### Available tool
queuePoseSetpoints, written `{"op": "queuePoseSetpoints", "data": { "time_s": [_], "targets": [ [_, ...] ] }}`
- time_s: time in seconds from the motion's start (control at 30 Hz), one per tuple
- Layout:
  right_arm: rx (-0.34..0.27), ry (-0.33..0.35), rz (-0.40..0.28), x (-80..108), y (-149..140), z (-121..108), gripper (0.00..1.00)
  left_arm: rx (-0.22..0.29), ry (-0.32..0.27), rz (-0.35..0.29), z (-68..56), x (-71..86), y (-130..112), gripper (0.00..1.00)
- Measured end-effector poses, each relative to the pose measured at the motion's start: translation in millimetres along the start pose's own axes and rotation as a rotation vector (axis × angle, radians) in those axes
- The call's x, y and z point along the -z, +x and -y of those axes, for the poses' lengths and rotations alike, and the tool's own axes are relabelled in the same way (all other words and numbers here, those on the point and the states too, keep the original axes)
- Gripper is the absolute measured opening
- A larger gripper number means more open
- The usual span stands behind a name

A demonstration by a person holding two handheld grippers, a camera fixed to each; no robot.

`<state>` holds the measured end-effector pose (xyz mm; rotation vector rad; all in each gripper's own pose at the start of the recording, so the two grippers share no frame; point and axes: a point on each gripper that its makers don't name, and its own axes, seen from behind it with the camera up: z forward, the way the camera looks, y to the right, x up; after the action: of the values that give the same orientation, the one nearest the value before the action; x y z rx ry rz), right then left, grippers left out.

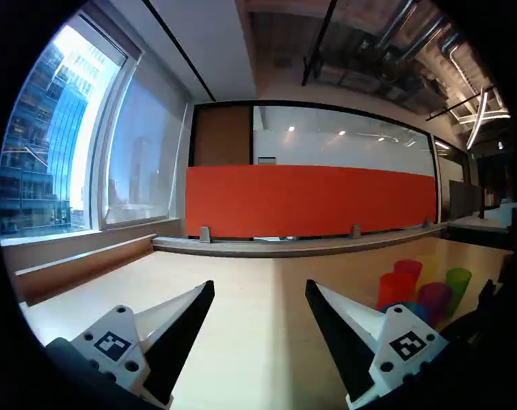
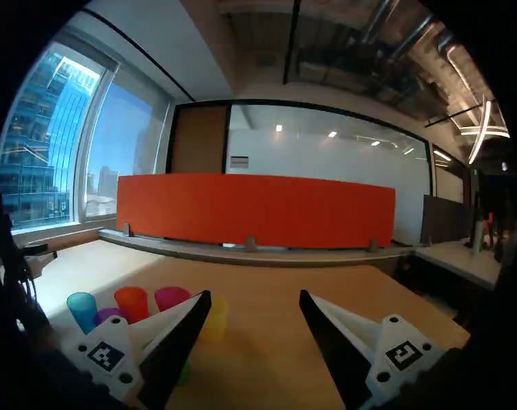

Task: Pour water

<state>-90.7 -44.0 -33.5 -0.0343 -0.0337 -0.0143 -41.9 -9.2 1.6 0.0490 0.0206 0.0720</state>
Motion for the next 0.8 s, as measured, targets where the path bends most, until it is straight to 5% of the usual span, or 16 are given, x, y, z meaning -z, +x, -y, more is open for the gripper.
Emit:
{"op": "queuePoseSetpoints", "data": {
  "time_s": [0.8],
  "targets": [
    [0.032,0.009,-0.044,3.4,13,-4,1.00,-0.009,0.004,0.022,1.7,-1.4,-4,0.99]
  ]
}}
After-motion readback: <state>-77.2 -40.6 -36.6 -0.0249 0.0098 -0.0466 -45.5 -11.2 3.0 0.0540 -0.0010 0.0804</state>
